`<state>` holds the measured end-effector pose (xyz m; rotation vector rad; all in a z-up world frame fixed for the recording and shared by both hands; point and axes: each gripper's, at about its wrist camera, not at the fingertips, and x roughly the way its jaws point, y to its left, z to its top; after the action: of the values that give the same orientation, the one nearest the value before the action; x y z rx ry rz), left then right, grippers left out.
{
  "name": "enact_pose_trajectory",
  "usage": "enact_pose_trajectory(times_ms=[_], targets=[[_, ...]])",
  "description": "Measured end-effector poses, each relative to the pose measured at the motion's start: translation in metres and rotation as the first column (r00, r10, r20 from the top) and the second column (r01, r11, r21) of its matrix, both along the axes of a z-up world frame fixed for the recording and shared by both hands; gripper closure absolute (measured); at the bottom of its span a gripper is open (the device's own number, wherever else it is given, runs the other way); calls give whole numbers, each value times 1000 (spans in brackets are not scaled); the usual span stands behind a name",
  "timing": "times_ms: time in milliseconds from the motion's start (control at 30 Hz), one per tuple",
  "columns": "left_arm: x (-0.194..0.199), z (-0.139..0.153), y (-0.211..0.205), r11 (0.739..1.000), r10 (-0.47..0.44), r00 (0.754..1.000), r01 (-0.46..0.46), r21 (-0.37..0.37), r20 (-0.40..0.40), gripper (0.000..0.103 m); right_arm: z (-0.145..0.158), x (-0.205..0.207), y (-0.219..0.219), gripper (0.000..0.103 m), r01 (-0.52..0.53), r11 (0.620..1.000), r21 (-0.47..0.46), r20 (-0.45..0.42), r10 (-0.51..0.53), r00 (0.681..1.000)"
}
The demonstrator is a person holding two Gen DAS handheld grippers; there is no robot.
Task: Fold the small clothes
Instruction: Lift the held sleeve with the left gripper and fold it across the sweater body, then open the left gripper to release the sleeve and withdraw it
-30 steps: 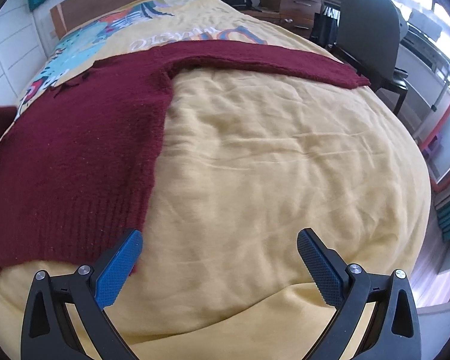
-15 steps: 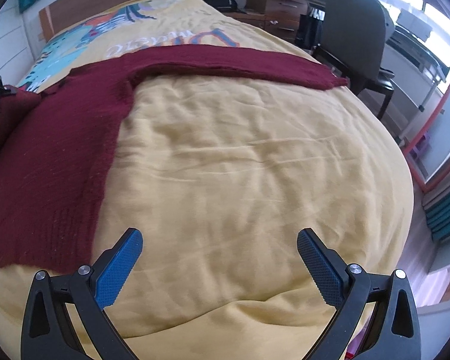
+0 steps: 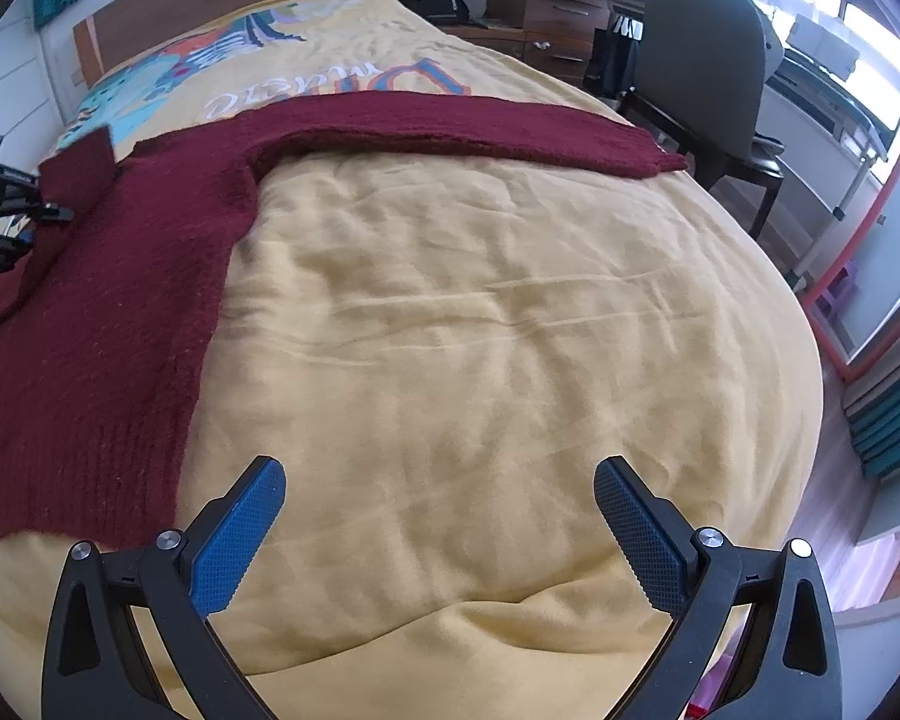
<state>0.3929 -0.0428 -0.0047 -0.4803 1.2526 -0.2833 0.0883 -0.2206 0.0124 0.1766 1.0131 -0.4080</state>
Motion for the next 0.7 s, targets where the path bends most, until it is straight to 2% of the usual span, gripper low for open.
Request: enact_pose_trajectory(times_ms=[100, 267, 333, 433, 533, 567, 633, 700], targets=[[-4, 0, -6, 999, -22, 1000, 22, -41, -13, 72, 1, -2, 0, 0, 5, 1000, -1, 1, -5, 1000], [-9, 0, -18, 989, -83, 996, 78, -123, -40, 72, 4, -6, 1, 0, 11, 1000, -3, 5, -11, 1000], [-12, 4, -21, 986, -108, 994, 102, -132, -36, 72, 6, -8, 1, 0, 14, 1000, -7, 9, -14, 1000], [-19, 21, -19, 988, -142, 989, 144, -49, 37, 72, 9, -12, -3, 0, 25, 1000, -11, 14, -24, 1000], [-20, 34, 0, 987, -138, 985, 127, 99, 103, 70, 9, -13, -6, 0, 35, 999, -12, 14, -35, 999], [-19, 36, 12, 979, -127, 984, 105, 176, 121, 69, 9, -13, -7, 0, 38, 999, -13, 14, -38, 999], [-17, 32, 32, 956, -113, 985, 71, 284, 134, 69, 9, -13, -7, 0, 39, 999, -13, 14, -39, 999], [-15, 22, 52, 934, -89, 989, 42, 354, 117, 69, 9, -13, -7, 0, 39, 999, -15, 14, -38, 999]])
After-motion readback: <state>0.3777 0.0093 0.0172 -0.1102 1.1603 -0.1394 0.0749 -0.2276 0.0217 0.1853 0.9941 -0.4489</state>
